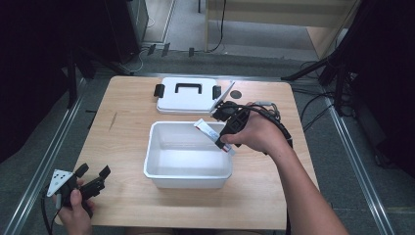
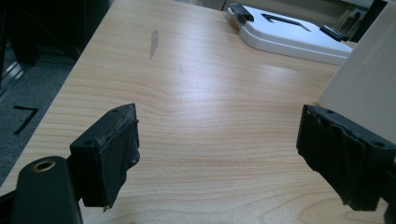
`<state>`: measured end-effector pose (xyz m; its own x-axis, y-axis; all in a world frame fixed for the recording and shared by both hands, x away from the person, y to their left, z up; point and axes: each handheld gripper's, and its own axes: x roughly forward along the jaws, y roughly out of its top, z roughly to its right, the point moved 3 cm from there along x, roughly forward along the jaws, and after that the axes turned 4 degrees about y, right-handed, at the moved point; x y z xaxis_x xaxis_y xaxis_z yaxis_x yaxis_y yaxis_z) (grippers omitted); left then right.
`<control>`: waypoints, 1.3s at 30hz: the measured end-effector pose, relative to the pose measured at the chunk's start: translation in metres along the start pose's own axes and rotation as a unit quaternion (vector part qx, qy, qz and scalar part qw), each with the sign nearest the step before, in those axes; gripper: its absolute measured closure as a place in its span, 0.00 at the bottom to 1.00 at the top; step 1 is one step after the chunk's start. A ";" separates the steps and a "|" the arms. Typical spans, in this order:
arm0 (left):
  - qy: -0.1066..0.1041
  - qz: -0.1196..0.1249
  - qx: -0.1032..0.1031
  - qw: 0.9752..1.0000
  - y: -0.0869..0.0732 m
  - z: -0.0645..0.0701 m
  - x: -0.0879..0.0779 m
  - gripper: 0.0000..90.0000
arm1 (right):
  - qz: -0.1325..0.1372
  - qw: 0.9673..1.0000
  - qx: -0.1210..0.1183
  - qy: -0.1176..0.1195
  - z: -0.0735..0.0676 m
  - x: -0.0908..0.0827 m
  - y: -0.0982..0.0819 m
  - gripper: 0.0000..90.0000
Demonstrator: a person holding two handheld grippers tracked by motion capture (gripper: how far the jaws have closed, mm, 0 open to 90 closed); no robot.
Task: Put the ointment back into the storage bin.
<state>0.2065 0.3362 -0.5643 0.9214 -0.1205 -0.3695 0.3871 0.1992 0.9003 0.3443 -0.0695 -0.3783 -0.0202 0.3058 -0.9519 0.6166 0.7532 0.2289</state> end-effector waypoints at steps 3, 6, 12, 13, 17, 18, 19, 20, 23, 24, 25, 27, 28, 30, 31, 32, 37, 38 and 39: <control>-0.001 -0.001 0.000 1.000 0.000 0.000 0.000 0.15 | -0.004 1.000 -0.007 0.003 -0.003 0.006 0.003 0.81; -0.003 -0.002 -0.006 1.000 0.000 -0.001 0.001 0.15 | -0.009 1.000 -0.023 0.003 -0.006 0.015 0.009 0.81; -0.003 -0.002 -0.007 1.000 0.000 -0.001 0.001 0.15 | -0.012 1.000 -0.024 0.000 -0.006 0.023 0.014 0.81; -0.004 -0.003 -0.008 1.000 0.000 -0.001 0.001 0.15 | -0.014 1.000 -0.025 -0.001 -0.004 0.026 0.015 0.81; -0.003 -0.003 -0.008 1.000 0.000 -0.001 0.001 0.15 | -0.015 1.000 -0.020 -0.001 -0.002 0.032 0.014 0.81; -0.003 -0.003 -0.008 1.000 0.000 -0.001 0.002 0.15 | -0.015 1.000 -0.020 0.000 -0.001 0.034 0.014 0.81; -0.003 -0.002 -0.007 1.000 0.000 -0.001 0.002 0.15 | -0.016 1.000 -0.019 -0.001 0.000 0.036 0.013 0.81; -0.003 -0.002 -0.007 1.000 0.000 -0.001 0.002 0.15 | -0.016 1.000 -0.019 -0.001 0.000 0.036 0.013 0.81; -0.002 -0.004 -0.005 1.000 0.000 0.000 0.002 0.15 | -0.021 1.000 -0.021 -0.003 0.005 0.041 0.010 0.81; -0.002 -0.004 -0.005 1.000 0.000 0.000 0.002 0.15 | -0.021 1.000 -0.021 -0.003 0.005 0.041 0.010 0.81; -0.002 -0.004 -0.004 1.000 0.000 0.000 0.002 0.15 | -0.018 1.000 -0.017 0.002 0.006 0.044 0.009 0.81; -0.002 -0.003 -0.005 1.000 0.000 0.000 0.002 0.15 | -0.018 1.000 -0.018 0.002 0.007 0.047 0.008 0.81; -0.001 -0.003 -0.006 1.000 0.000 0.000 0.002 0.15 | -0.019 1.000 -0.015 0.003 0.007 0.048 0.008 0.81; -0.002 -0.005 -0.005 1.000 0.000 0.000 0.002 0.15 | -0.023 1.000 -0.018 0.001 0.008 0.052 0.008 0.81; -0.002 -0.005 -0.005 1.000 0.000 0.000 0.002 0.15 | -0.023 1.000 -0.014 0.000 0.007 0.054 0.008 0.81; -0.001 -0.006 -0.005 1.000 0.000 0.000 0.002 0.15 | -0.026 1.000 -0.016 -0.003 0.008 0.056 0.008 0.81; -0.002 -0.006 -0.005 1.000 0.000 -0.001 0.002 0.15 | -0.036 0.999 -0.021 -0.012 0.008 0.066 0.009 0.81; -0.002 -0.006 -0.005 1.000 0.000 -0.001 0.002 0.15 | -0.041 0.999 -0.025 -0.017 0.008 0.072 0.009 0.81; -0.002 -0.006 -0.005 1.000 0.000 -0.001 0.002 0.15 | -0.041 0.999 -0.025 -0.017 0.008 0.072 0.009 0.81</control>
<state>0.2082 0.3365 -0.5647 0.9162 -0.1272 -0.3800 0.3992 0.2066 0.8933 0.3551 -0.0455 -0.4461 -0.0416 0.2213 -0.9743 0.5745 0.8031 0.1579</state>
